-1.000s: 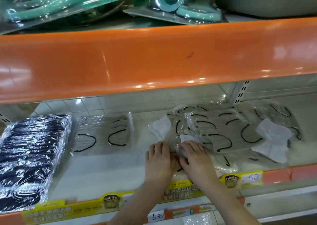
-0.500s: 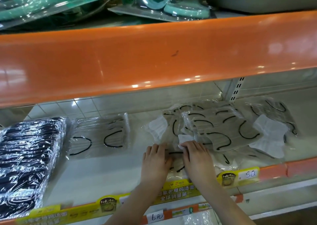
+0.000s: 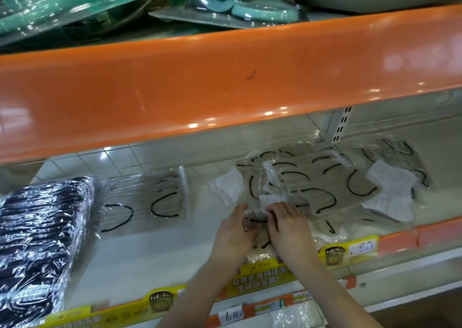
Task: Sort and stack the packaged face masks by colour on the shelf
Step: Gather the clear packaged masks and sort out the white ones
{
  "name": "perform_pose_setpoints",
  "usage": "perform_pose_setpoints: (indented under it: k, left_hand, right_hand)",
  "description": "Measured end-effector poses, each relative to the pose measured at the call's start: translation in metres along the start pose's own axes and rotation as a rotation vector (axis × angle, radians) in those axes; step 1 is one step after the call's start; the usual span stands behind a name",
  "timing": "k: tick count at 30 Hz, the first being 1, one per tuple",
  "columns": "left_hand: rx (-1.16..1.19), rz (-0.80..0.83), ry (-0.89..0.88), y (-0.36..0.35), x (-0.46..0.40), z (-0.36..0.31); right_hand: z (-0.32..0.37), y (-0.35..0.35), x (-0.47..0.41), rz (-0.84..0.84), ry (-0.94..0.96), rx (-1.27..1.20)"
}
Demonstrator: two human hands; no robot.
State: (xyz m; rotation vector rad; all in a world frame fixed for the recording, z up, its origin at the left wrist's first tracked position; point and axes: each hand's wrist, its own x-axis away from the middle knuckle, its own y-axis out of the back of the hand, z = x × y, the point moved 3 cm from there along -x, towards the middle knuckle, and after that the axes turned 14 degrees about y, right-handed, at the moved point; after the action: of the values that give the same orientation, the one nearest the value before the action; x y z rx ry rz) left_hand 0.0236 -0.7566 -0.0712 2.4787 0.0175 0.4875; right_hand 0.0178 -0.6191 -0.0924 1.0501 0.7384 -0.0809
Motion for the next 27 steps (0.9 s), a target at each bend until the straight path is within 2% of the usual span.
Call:
perform_pose_setpoints:
  k: [7,10,15,22,25,27]
  left_hand:
    - [0.103,-0.114,-0.005,0.027,-0.001,0.007]
    - [0.209,-0.161,0.008,0.048,-0.001,0.016]
    - [0.249,-0.244,0.022,0.078,-0.002,0.040]
    - [0.196,-0.308,0.086,0.093,0.004,0.077]
    - [0.062,-0.409,0.059,0.099,0.010,0.082]
    - [0.061,-0.483,0.014,0.104,0.016,0.080]
  right_hand:
    - [-0.002,0.002,-0.002,-0.033,-0.042,-0.062]
    - [-0.003,0.001,-0.002,-0.036,-0.044,-0.047]
    - [-0.003,-0.001,-0.002,-0.033,-0.033,-0.010]
    - [0.002,-0.002,-0.003,0.051,-0.026,0.079]
    - [0.017,-0.001,-0.003,0.092,0.049,0.091]
    - [0.031,-0.003,-0.003,0.141,0.130,0.035]
